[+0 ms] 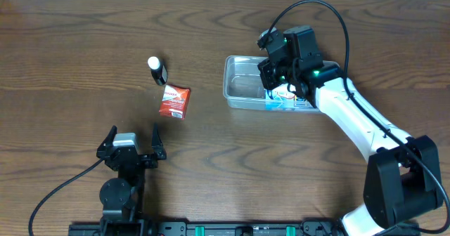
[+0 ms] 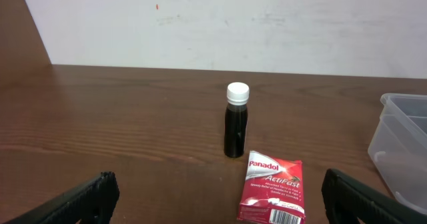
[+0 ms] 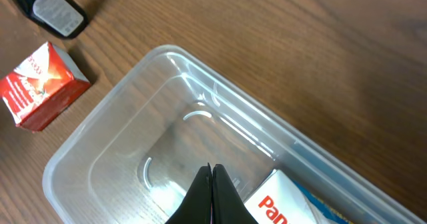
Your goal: Pack container
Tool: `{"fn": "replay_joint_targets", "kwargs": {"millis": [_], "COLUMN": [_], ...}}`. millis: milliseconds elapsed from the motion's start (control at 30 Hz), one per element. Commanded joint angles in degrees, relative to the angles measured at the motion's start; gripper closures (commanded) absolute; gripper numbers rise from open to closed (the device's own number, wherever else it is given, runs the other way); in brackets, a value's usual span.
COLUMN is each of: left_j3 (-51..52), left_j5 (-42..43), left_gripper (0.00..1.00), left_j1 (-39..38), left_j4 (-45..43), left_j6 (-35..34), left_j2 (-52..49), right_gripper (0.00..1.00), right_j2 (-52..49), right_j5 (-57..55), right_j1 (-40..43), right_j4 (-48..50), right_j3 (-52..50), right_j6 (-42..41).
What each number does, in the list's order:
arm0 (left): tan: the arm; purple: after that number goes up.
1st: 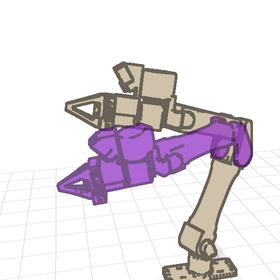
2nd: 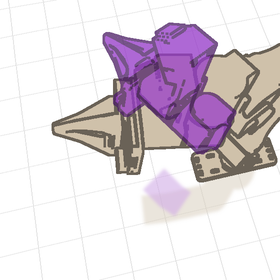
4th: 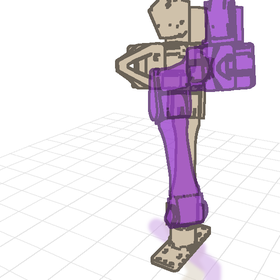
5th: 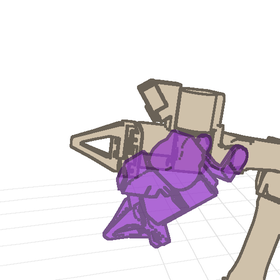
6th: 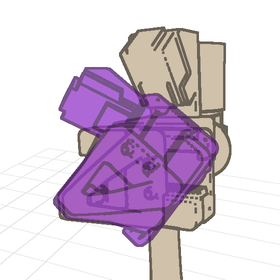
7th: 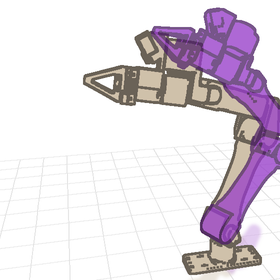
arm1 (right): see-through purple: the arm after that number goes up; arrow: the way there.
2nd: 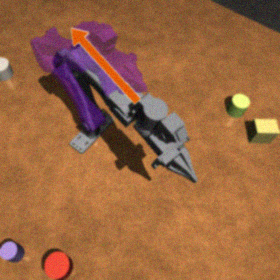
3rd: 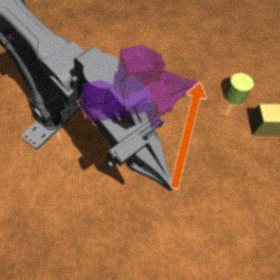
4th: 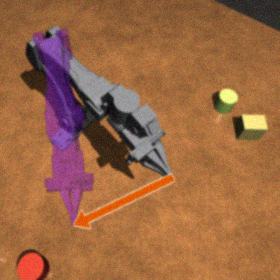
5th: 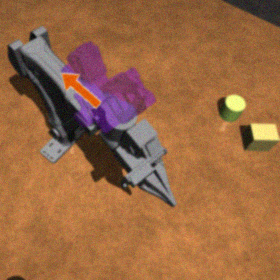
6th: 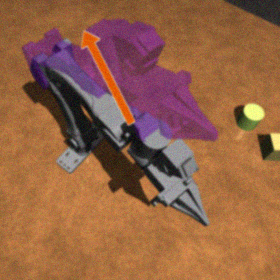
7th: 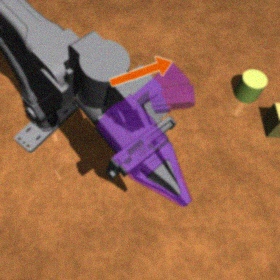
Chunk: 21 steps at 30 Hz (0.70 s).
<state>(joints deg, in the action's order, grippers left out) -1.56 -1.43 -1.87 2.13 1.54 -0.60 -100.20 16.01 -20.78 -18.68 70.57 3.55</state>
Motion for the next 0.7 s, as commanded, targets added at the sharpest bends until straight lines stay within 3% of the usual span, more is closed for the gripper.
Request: {"fn": "replay_joint_targets", "kwargs": {"millis": [0,667], "left_j3": [1.3,1.3], "left_j5": [-0.1,-0.1], "left_gripper": [0.02,0.02], "left_j1": [0.4,0.4], "left_j4": [1.9,1.9], "left_j6": [0.3,0.3], "left_j2": [0.4,0.4], "right_gripper": [0.99,0.99], "right_j2": [-2.1,-7.2], "right_j5": [-0.6,-8.1], "right_j1": [-1.1,-2.9], "right_j4": [-0.4,-3.4], "right_j3": [0.5,0.5], "right_j6": [0.4,2.8]}}
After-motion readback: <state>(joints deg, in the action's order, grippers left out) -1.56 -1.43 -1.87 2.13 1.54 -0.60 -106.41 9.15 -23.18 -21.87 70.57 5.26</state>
